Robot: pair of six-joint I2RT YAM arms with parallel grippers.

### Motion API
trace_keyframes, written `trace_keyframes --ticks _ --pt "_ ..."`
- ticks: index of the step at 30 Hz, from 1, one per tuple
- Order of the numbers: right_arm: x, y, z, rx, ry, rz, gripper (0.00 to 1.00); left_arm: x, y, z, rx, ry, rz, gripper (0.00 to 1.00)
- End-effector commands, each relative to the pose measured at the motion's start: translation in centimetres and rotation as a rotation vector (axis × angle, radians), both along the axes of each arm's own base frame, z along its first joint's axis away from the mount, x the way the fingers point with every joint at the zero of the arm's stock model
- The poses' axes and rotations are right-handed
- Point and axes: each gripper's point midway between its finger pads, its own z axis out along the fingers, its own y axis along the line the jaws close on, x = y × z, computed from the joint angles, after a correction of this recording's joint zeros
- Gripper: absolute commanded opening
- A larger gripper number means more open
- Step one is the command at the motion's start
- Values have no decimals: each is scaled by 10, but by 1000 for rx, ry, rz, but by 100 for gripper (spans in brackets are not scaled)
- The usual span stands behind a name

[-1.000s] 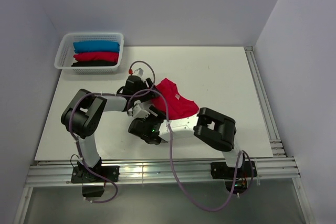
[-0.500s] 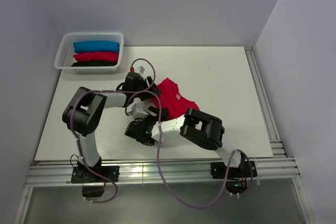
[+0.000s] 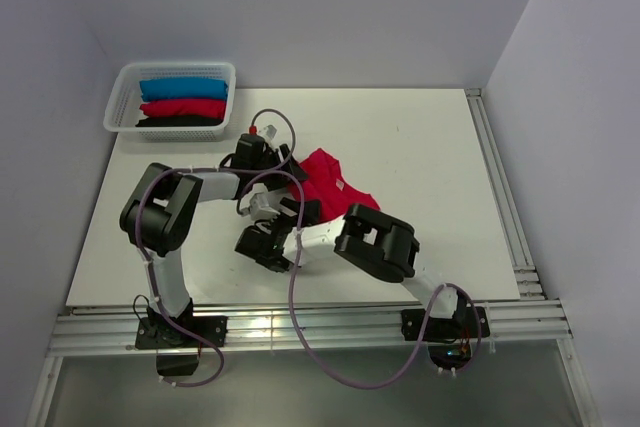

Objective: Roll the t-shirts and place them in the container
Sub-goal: Roll the tshirt

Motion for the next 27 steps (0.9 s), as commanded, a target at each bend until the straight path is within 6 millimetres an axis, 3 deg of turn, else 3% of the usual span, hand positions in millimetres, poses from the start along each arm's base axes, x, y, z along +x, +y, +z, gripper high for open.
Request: trace_keyframes --ticks 1,8,16,24,25,27 --pt "3 -15 -34 -109 89 -6 81 -27 7 -37 80 122 -58 67" --pt "10 -24 -39 -121 107 -33 67 -28 12 -37 69 133 -83 68" --pt "12 -24 -38 -70 136 -34 60 -29 16 -37 59 144 -109 68" --pt "9 -18 -24 54 171 0 35 -28 19 -18 34 63 -82 81" --pt "9 -17 -24 68 171 2 29 -29 20 -17 24 50 -76 83" --pt "8 -16 -23 85 183 9 26 -27 21 -5 -9 18 -69 88"
